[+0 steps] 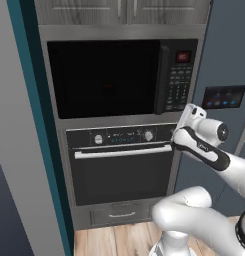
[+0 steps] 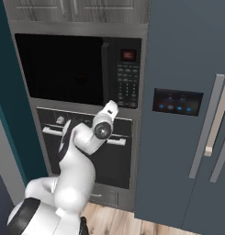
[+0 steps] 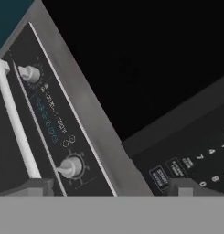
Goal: Place the microwavable item in the microwave. Then, close the microwave door and press the start button.
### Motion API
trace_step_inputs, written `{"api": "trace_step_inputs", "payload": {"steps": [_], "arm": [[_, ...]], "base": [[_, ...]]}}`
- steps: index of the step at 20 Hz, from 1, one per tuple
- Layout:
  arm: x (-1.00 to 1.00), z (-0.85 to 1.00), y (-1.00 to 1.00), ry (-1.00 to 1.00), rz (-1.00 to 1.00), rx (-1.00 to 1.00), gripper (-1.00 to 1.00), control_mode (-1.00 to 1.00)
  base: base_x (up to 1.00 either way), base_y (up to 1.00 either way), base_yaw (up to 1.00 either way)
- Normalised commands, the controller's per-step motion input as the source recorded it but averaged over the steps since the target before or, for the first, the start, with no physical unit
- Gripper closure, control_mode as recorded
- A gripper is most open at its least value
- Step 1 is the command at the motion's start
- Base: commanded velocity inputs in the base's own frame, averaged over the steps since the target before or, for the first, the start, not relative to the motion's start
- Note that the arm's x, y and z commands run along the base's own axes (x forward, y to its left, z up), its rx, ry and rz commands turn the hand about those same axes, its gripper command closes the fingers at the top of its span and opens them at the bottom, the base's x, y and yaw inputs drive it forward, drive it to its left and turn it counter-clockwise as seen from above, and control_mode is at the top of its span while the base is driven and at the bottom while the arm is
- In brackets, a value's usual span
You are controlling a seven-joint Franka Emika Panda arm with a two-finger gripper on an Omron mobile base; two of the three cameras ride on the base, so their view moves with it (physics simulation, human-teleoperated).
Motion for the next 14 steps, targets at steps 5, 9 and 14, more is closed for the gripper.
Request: {"api": "trace_step_inputs", "payload": {"steps": [5, 9, 14], "arm": [[0.51, -0.03, -0.03, 0.0, 0.08, 0.0, -1.0, -1.0], [0.52, -0.06, -0.19, 0.0, 0.05, 0.01, -1.0, -1.0], [0.43, -0.16, -0.12, 0.0, 0.02, 0.01, -1.0, -1.0]], "base": [[0.0, 0.0, 0.0], [0.0, 0.0, 0.0], [0.0, 0.0, 0.0]]}}
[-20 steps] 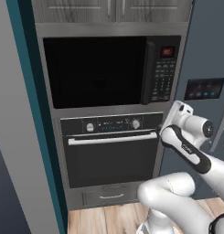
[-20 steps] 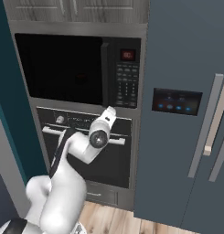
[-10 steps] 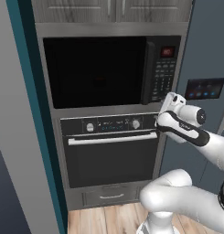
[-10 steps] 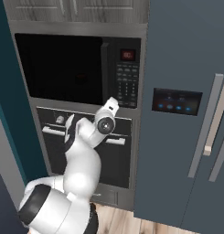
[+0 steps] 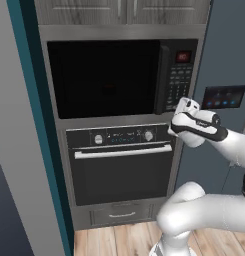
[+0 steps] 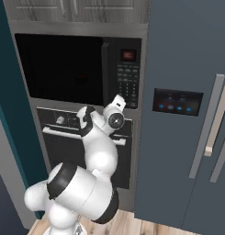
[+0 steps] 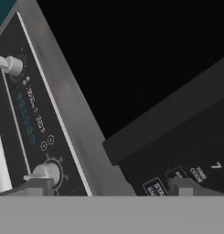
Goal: Place the microwavable item in the microwave. Then, close the microwave door and press the start button.
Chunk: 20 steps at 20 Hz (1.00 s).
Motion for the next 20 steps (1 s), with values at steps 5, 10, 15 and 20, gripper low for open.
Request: {"api": "trace_step_inputs", "payload": {"steps": [5, 10, 15, 20], "arm": [[0.36, -0.35, -0.01, 0.0, 0.01, 0.0, -1.0, -1.0], [0.34, -0.14, -0.11, 0.0, 0.02, 0.0, -1.0, -1.0], [0.36, -0.09, -0.17, 0.0, 0.02, 0.0, -1.0, -1.0], [0.42, -0.16, -0.09, 0.0, 0.02, 0.0, -1.0, -1.0]], "base": [[0.0, 0.0, 0.0], [0.0, 0.0, 0.0], [0.0, 0.0, 0.0], [0.0, 0.0, 0.0]]}}
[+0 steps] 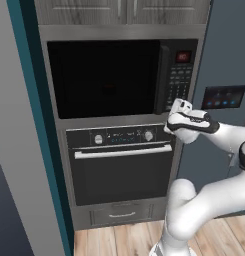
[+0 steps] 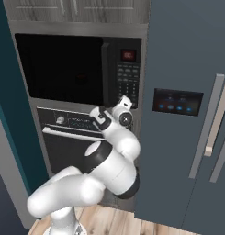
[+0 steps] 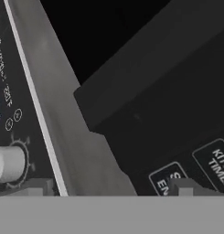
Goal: Place the microwavable item in the microwave. Then, close the microwave door and press the start button.
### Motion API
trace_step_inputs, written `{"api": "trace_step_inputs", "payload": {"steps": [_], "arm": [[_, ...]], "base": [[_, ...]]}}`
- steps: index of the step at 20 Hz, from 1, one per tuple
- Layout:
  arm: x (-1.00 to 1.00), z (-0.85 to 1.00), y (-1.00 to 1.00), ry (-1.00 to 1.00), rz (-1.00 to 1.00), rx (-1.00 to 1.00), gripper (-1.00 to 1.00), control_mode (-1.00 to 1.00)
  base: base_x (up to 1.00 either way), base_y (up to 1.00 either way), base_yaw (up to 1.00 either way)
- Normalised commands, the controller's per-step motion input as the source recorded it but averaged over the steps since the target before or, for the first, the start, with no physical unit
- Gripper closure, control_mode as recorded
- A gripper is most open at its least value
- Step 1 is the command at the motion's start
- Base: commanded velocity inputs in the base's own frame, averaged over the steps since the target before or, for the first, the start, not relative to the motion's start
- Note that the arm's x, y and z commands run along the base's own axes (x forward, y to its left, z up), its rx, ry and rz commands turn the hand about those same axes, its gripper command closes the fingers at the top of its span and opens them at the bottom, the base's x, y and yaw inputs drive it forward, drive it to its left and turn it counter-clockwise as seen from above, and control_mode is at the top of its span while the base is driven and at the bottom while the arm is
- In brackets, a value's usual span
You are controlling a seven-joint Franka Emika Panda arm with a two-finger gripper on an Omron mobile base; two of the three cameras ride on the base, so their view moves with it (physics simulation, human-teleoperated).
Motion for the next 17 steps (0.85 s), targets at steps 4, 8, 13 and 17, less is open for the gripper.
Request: {"api": "trace_step_inputs", "payload": {"steps": [4, 8, 13, 17], "arm": [[0.44, -0.21, -0.05, 0.0, 0.02, 0.0, -1.0, -1.0], [0.46, -0.24, -0.04, 0.0, 0.02, 0.0, -1.0, -1.0], [0.4, -0.23, -0.05, 0.0, 0.02, 0.0, -1.0, -1.0], [-0.05, -0.01, -0.14, 0.0, 0.02, 0.01, -1.0, -1.0]], "base": [[0.0, 0.0, 0.0], [0.0, 0.0, 0.0], [0.0, 0.0, 0.0], [0.0, 0.0, 0.0]]}}
